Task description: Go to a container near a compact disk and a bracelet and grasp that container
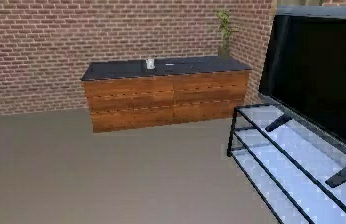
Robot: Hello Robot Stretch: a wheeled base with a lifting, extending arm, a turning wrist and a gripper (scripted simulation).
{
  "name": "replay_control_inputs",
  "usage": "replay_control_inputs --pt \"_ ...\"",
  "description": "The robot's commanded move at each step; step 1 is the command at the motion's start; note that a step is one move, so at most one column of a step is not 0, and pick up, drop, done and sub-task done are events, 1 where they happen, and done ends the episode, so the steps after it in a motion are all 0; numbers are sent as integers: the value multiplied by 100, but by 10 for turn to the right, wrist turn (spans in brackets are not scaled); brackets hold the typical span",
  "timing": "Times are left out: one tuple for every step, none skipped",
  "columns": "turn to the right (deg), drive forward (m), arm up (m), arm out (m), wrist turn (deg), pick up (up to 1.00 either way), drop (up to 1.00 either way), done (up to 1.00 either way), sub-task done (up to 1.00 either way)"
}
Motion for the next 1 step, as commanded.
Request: replay_control_inputs --pt "0 100 0 0 0 0 0 0 0"
